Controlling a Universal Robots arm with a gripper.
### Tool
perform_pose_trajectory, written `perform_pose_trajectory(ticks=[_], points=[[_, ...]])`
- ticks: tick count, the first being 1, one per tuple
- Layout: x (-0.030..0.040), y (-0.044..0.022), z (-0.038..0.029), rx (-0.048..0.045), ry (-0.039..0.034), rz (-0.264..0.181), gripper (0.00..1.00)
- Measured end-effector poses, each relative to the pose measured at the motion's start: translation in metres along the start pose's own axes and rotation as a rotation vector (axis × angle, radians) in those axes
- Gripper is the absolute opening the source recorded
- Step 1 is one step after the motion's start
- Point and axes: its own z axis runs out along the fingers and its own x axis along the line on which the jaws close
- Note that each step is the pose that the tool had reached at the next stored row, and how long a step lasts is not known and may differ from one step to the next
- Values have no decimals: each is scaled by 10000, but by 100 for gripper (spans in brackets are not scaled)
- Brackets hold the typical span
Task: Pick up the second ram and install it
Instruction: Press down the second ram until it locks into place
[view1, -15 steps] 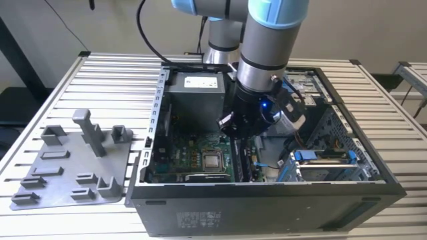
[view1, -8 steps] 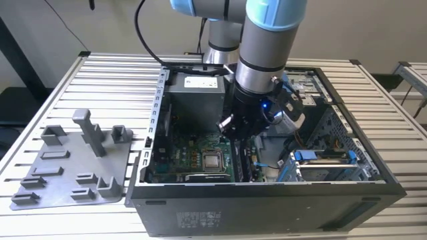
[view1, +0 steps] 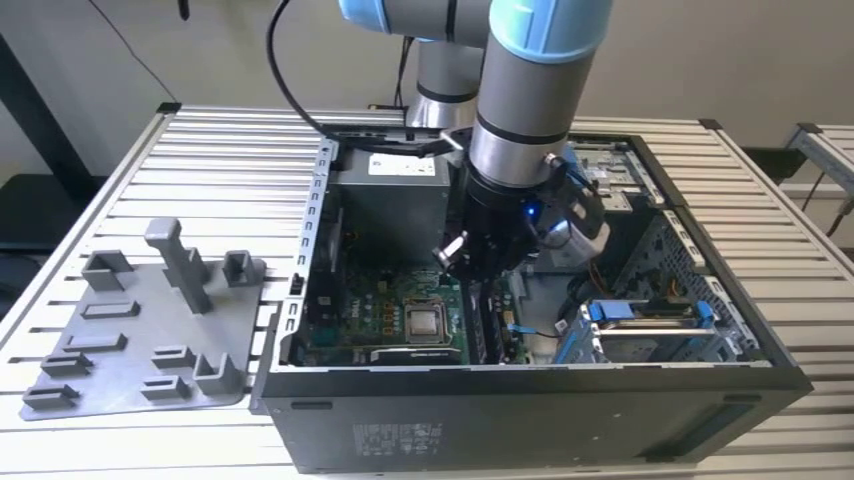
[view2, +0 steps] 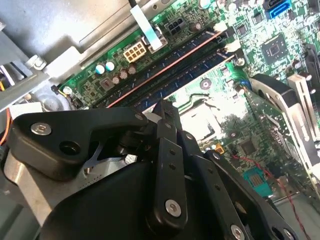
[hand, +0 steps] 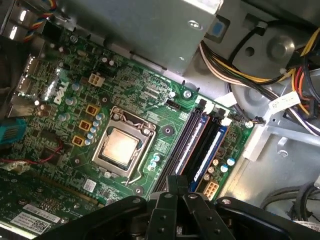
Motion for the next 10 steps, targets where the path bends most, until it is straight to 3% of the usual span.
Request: perform_pose_trajectory(ticks=[10], points=[[1,0,0,43,-58,-1586,11]])
